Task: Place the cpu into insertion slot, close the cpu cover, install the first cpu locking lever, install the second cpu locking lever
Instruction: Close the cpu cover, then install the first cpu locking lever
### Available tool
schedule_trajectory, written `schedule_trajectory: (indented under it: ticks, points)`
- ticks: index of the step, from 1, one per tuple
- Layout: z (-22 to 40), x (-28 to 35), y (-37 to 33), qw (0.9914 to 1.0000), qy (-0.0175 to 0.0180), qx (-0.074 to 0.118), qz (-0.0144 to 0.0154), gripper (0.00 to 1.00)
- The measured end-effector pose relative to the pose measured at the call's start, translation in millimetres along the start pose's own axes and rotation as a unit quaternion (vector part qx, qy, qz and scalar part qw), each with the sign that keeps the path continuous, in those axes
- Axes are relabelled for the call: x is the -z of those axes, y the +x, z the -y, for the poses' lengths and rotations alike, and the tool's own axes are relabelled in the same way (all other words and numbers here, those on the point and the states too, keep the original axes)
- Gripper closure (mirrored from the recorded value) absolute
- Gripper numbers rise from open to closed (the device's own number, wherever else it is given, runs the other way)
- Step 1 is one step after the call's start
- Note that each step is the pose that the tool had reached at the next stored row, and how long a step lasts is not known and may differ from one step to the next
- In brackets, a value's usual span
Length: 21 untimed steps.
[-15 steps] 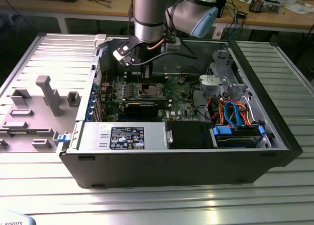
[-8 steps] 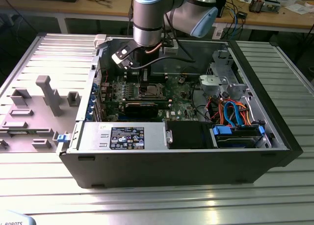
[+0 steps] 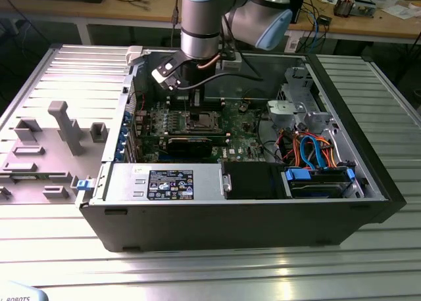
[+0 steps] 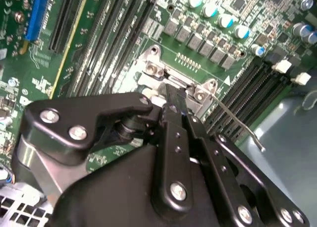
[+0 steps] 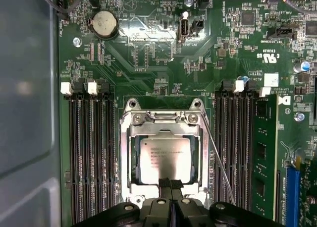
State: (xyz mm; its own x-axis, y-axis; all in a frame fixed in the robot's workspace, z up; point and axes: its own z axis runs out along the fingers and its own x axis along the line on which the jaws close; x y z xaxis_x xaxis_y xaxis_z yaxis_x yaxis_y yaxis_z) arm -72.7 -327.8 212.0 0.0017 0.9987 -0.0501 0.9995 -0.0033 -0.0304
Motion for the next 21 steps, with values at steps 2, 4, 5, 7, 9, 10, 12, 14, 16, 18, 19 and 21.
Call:
schedule_trajectory:
  ticks: [2,4,5,7,9,10,12,14,16,18,19,21]
  points:
    - [-13.7,0.3,0.0,1.0,0.0001,0.0,0.0,0.89]
    - [-20.1,0.4,0.0,1.0,-0.0001,0.0,0.0001,0.89]
    - [-20.2,0.4,0.0,1.0,0.0,0.0,0.0001,0.89]
    - [-20.5,0.4,0.0,1.0,0.0,0.0,0.0002,0.89]
    - [-20.6,0.4,0.0,1.0,0.0,0.0,0.0002,0.89]
    - [-20.7,0.4,0.0,1.0,0.0,0.0,0.0002,0.89]
    - [-21.7,0.4,0.0,1.0,0.0,0.0,0.0002,0.89]
    - [-21.9,0.5,0.0,1.0,0.0,0.0,0.0002,0.89]
    - [-22.2,0.5,0.0,1.0,0.0,0.0,0.0002,0.89]
    - [-23.0,0.5,0.0,1.0,0.0,0.0,0.0002,0.89]
    - [-23.0,0.5,0.0,1.0,0.0,0.0,0.0002,0.89]
    - [-23.2,0.5,0.0,1.0,0.0001,0.0,0.0002,0.89]
